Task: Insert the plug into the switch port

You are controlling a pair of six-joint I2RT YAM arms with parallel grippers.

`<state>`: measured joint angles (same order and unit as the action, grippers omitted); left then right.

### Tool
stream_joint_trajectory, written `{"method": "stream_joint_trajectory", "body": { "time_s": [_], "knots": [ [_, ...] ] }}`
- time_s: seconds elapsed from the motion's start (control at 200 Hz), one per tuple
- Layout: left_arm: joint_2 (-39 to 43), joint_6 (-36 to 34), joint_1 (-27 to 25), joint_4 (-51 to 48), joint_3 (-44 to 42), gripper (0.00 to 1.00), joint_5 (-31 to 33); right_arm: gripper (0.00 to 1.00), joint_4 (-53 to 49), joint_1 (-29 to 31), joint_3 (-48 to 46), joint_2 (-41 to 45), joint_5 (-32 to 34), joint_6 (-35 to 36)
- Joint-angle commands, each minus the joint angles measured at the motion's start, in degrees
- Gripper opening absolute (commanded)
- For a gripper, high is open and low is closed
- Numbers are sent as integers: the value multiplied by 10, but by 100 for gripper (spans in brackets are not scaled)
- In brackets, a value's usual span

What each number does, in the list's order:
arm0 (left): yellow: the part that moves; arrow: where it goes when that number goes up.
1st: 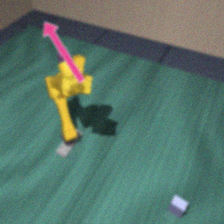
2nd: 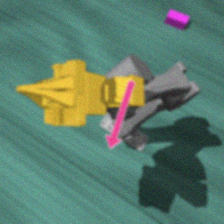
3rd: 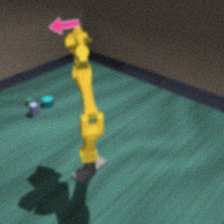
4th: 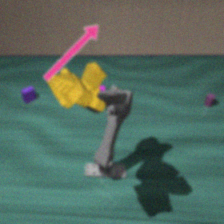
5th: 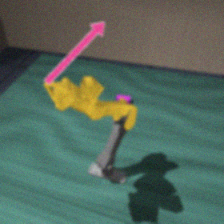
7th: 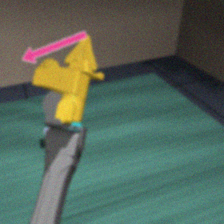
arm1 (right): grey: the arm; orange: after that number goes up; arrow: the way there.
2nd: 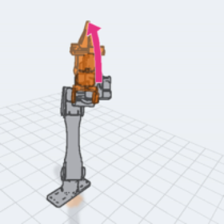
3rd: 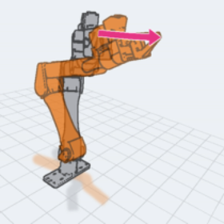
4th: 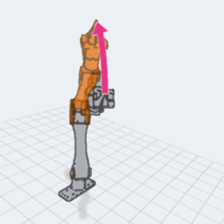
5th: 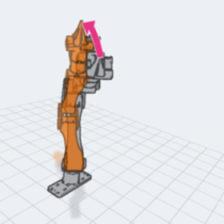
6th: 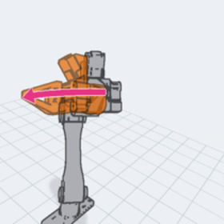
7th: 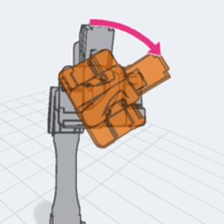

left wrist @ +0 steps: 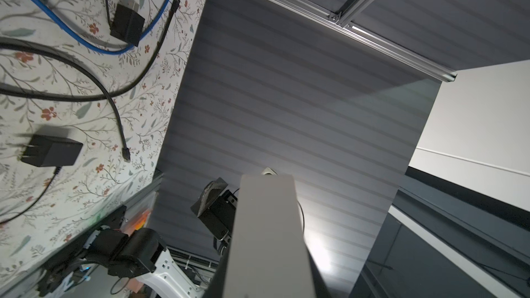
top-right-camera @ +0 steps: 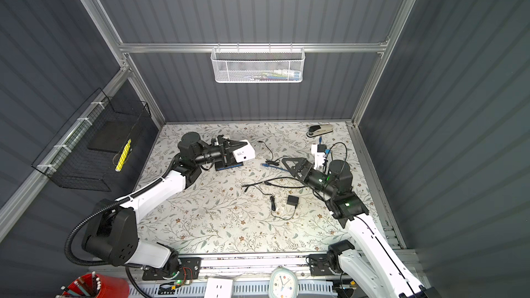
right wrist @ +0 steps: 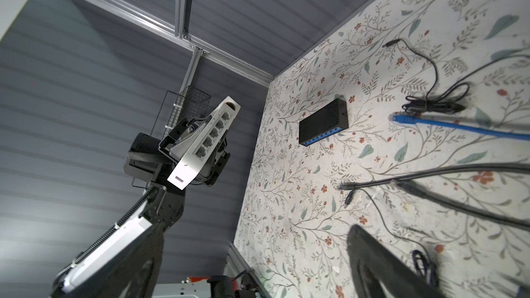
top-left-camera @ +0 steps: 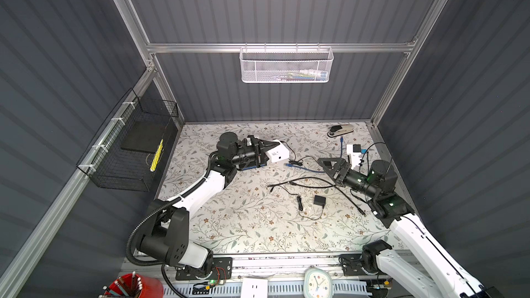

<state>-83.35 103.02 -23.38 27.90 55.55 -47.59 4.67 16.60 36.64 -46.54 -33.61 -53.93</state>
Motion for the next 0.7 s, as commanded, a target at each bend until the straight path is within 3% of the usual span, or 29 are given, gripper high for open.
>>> {"method": "stream_joint_trajectory", "body": {
  "time_s": [0.0,0.055,0.125,0.205,0.28,0.335,0.375,0.485,0.535,0.62,0.695],
  "knots": [
    [37,-143,17,-104,-5,0,9,99,-27,14,-3,11,-20,161],
    [44,-192,30,-132,-26,0,14,99,-51,29,-13,20,-21,248],
    [51,-198,44,-101,-77,0,24,99,-104,52,-11,25,-3,349],
    [65,-228,59,-104,-112,0,31,99,-185,69,9,12,58,435],
    [81,-298,73,-182,-104,0,39,99,-295,69,60,-26,125,483],
    [90,-344,83,-226,-93,0,47,99,-370,61,113,-62,161,488],
    [95,-357,91,-236,-91,0,49,97,-403,42,140,-83,152,469],
    [100,-366,110,-228,-95,0,58,84,-414,-28,151,-136,28,391],
    [100,-375,115,-231,-93,0,61,77,-418,-41,149,-156,5,376],
    [103,-401,119,-256,-83,0,62,70,-445,-44,165,-188,25,374],
    [104,-428,124,-278,-71,0,59,69,-473,-45,179,-203,90,385]
  ]
}}
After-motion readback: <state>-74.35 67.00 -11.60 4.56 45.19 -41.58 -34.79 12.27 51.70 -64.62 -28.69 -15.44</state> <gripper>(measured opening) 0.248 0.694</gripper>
